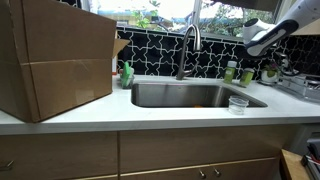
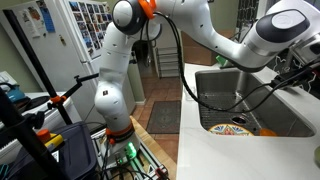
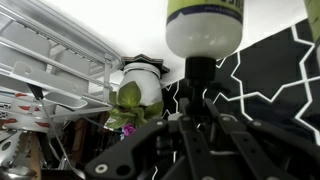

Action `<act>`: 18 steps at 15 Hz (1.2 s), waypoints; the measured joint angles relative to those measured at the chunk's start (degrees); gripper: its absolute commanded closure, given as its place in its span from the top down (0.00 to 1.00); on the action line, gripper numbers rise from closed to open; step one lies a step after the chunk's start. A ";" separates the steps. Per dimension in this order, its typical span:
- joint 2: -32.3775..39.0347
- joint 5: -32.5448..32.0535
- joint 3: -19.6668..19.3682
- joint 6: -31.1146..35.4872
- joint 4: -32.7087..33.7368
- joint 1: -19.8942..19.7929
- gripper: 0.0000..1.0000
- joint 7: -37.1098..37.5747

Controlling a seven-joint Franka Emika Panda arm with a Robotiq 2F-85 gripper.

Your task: Put the bottle upright

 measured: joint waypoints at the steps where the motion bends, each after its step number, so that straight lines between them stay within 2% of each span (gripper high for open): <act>1: 0.00 -1.79 -0.11 0.00 -0.14 0.73 0.04 1.12; 6: -0.06 -12.76 -1.36 0.03 -2.95 5.29 0.04 8.69; 12: -1.74 -19.24 -0.29 -1.22 -5.80 5.98 0.04 16.91; 13: -2.37 -20.19 -0.08 -1.35 -6.45 5.97 0.41 18.03; 15: -3.69 -21.56 0.63 -2.48 -7.58 5.86 0.49 19.79; 18: -5.67 -23.64 1.84 -4.58 -8.83 5.49 0.72 22.83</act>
